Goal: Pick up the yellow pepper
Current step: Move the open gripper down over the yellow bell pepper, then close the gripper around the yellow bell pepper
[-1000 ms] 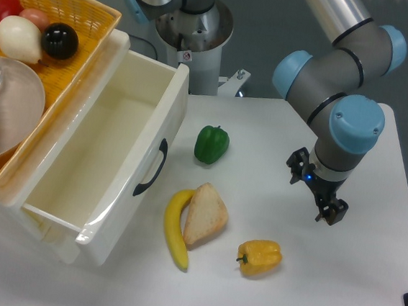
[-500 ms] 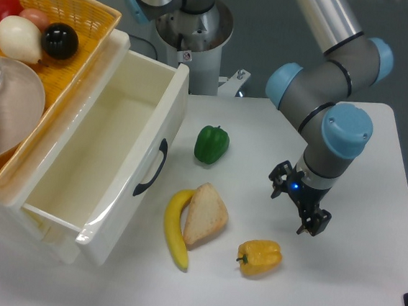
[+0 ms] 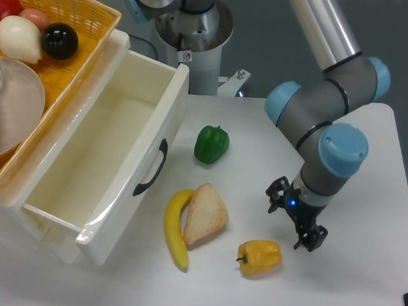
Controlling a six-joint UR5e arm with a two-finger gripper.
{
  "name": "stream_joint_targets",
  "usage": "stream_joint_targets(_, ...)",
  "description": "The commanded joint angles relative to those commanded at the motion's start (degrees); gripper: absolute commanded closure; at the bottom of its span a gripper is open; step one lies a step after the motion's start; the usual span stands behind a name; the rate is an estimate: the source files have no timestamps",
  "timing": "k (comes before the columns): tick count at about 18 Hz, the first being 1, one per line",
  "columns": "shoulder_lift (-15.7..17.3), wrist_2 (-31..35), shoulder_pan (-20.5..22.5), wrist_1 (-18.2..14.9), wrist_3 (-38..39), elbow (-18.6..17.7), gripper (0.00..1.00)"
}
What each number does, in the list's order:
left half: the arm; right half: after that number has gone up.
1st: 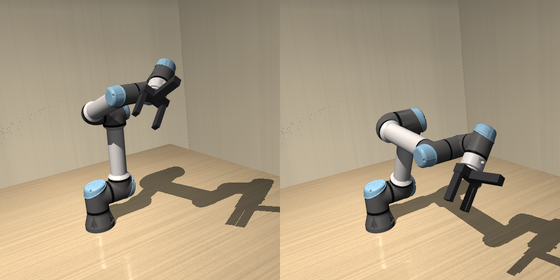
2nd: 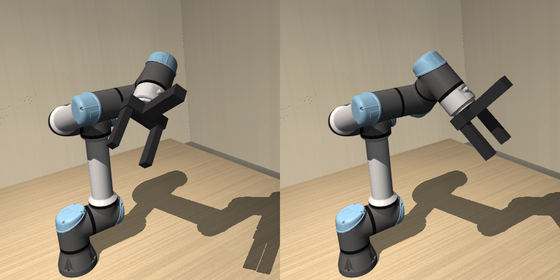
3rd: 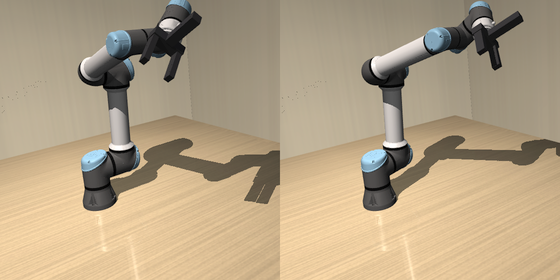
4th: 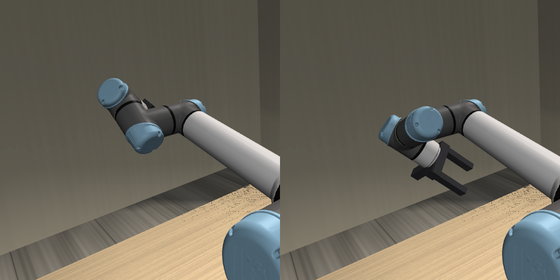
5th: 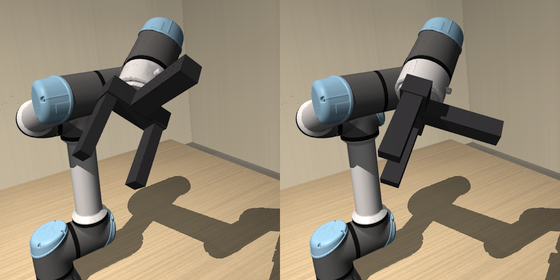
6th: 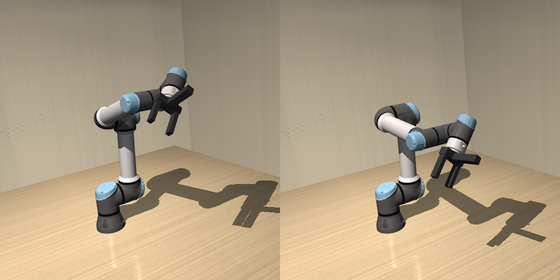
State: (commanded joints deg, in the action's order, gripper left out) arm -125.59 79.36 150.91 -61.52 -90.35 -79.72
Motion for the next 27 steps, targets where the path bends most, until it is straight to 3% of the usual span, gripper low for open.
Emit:
stream_joint_targets(18,-3.1,0.3,-3.0,0.3,0.9,0.3,0.0)
stream_joint_targets(23,-4.3,0.4,-4.1,1.9,1.1,0.1,0.0)
stream_joint_targets(25,-4.4,0.4,-4.1,1.9,1.6,0.0,0.11)
stream_joint_targets(27,-4.4,0.4,-4.1,1.8,1.6,0.0,0.3)
